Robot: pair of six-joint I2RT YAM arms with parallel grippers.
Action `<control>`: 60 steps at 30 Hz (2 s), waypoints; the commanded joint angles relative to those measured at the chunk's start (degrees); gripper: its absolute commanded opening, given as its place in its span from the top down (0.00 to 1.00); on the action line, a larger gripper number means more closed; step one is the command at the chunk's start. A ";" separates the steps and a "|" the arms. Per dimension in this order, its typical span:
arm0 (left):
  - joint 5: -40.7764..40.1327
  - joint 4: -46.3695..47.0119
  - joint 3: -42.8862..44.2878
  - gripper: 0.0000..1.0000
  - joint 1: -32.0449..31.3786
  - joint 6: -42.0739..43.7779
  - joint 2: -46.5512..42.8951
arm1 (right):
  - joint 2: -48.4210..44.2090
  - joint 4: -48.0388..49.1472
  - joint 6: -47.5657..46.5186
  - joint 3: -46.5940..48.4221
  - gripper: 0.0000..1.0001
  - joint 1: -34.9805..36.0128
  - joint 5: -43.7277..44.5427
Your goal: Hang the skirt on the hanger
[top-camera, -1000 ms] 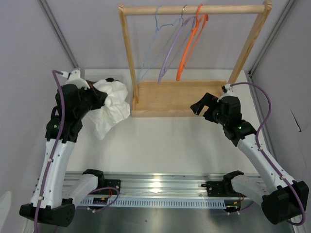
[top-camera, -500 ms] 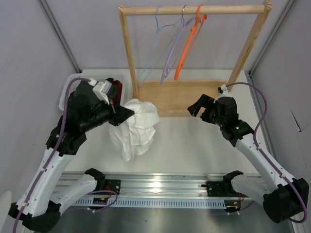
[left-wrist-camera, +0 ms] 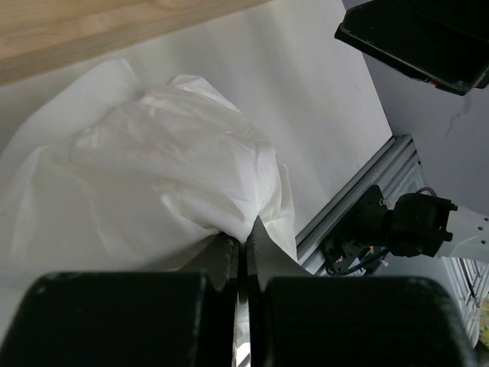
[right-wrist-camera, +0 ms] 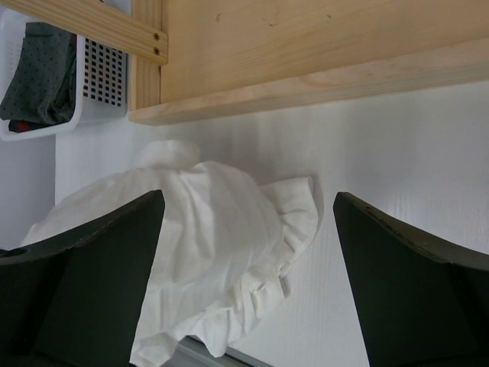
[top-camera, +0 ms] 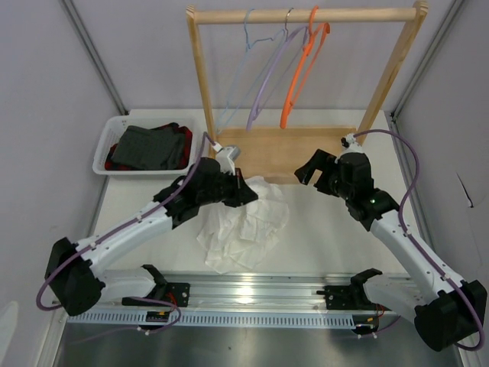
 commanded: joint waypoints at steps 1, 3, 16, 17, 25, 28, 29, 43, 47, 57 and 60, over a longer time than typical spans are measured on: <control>1.06 10.14 3.70 1.00 -4.34 -0.80 4.74 | 0.10 -1.31 -0.88 3.61 0.01 0.64 0.91; 1.68 10.22 4.33 1.00 -6.37 0.26 8.17 | 0.10 -1.58 -1.14 3.44 0.00 0.81 0.91; 2.21 11.45 -13.42 0.45 -16.49 -2.72 6.87 | 2.47 -3.78 -1.05 -0.34 0.01 5.29 2.49; 2.12 11.45 -13.95 0.39 -16.49 -2.81 6.25 | 3.52 -3.77 -0.88 -0.86 0.01 6.25 2.75; -6.03 3.03 -7.82 0.20 -16.58 0.61 -5.78 | 7.57 -4.57 0.70 -0.87 0.01 11.71 5.39; -15.58 -1.80 -5.44 0.19 -16.49 0.09 -9.39 | 9.59 -4.04 1.41 -0.96 0.02 12.76 5.13; -18.85 -5.04 -4.99 0.19 -16.40 -1.13 -9.75 | 10.20 -3.86 1.76 -0.96 0.02 12.85 5.04; -14.77 3.70 -2.79 0.18 0.03 -0.35 13.61 | 25.67 1.85 3.16 5.28 0.04 9.16 -2.86; -8.09 8.28 -3.93 0.24 0.21 -1.75 17.05 | 29.27 5.09 5.89 4.41 0.07 9.69 -6.21; -0.60 13.83 -11.84 1.00 0.56 -4.57 14.16 | 30.43 7.84 8.89 3.78 0.85 9.69 -9.29; -1.83 9.80 -9.39 1.00 2.57 -3.08 9.95 | 28.06 2.06 6.87 9.05 1.00 9.34 -5.96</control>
